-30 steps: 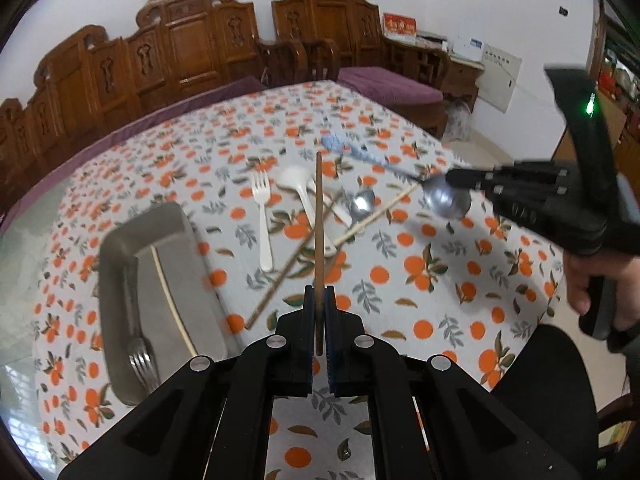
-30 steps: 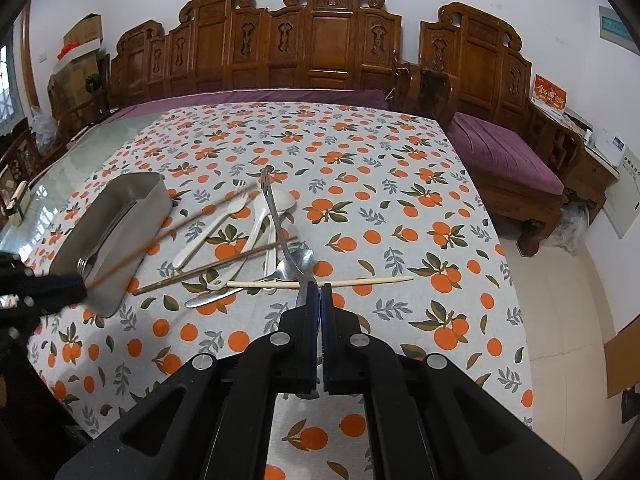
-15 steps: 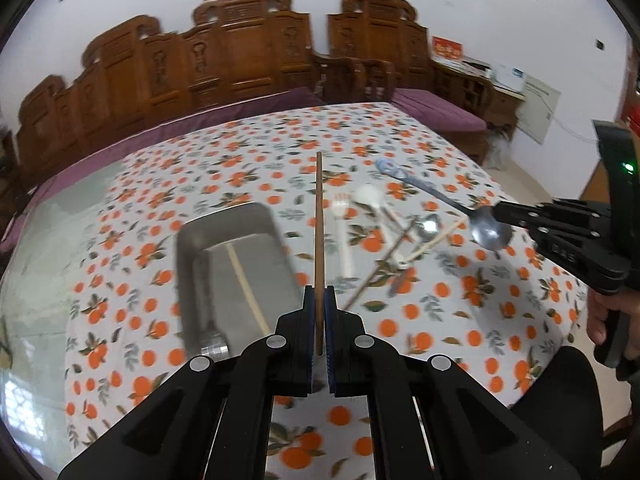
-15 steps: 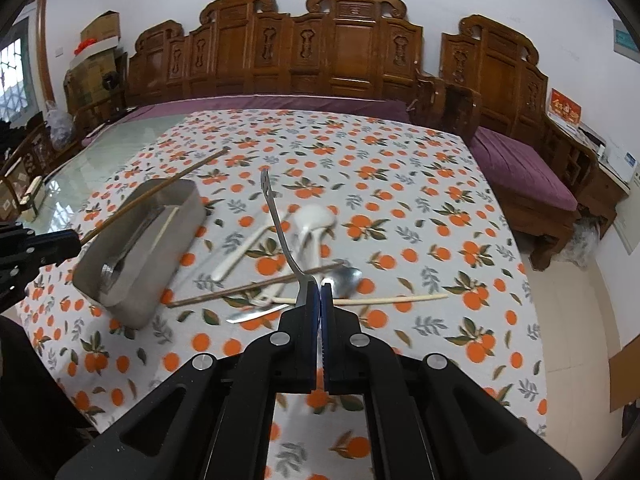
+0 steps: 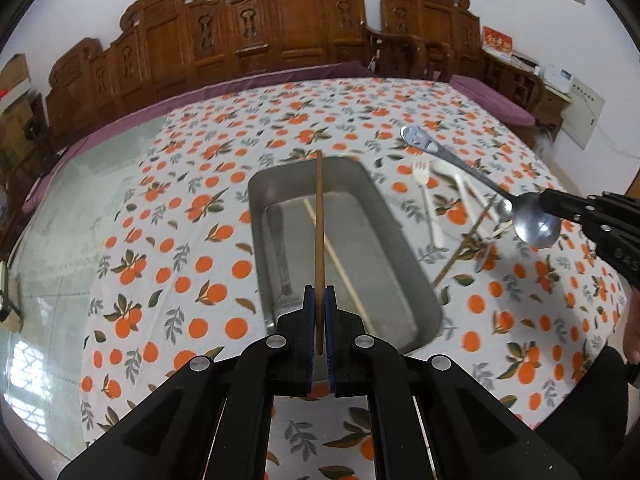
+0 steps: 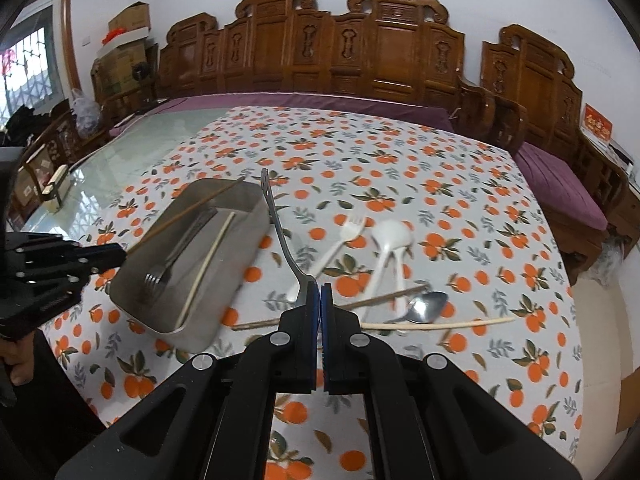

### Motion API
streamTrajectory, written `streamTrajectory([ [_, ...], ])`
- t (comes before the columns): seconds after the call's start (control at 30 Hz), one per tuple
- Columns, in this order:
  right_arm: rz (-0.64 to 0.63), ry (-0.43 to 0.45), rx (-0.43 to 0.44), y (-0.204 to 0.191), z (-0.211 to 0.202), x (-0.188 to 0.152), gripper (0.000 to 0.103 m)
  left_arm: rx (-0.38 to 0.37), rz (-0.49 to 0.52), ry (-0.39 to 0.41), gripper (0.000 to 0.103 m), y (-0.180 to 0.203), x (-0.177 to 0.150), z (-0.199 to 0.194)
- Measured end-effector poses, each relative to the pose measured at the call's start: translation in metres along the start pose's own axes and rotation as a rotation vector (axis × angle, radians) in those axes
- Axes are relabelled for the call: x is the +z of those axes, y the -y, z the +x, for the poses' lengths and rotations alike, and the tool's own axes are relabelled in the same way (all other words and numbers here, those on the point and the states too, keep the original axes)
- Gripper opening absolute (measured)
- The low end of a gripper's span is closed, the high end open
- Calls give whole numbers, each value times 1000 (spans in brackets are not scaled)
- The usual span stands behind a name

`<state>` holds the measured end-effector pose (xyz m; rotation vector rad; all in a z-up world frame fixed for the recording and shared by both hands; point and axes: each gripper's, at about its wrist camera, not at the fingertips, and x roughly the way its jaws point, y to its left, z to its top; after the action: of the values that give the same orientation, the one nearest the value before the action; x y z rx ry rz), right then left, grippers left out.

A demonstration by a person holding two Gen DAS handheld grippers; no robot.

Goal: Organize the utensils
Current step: 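Lower the chopstick into the tray and open the left gripper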

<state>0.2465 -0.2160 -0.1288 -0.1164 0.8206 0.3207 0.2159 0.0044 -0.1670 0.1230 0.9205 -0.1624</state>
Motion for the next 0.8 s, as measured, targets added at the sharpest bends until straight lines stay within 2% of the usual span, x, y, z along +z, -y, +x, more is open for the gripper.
streamTrajectory([
  [0.2,-20,-9,17,-16,6,4,2,5,-4,-38,4,-3,-5,12],
  [0.53,-38,-26,38,-34,12,5,2,-4,-21,-47,4,-6,-13,14],
  [0.8,-30,-42,55,-51,21,15,2,-50,-38,-8,5,-9,-2,7],
])
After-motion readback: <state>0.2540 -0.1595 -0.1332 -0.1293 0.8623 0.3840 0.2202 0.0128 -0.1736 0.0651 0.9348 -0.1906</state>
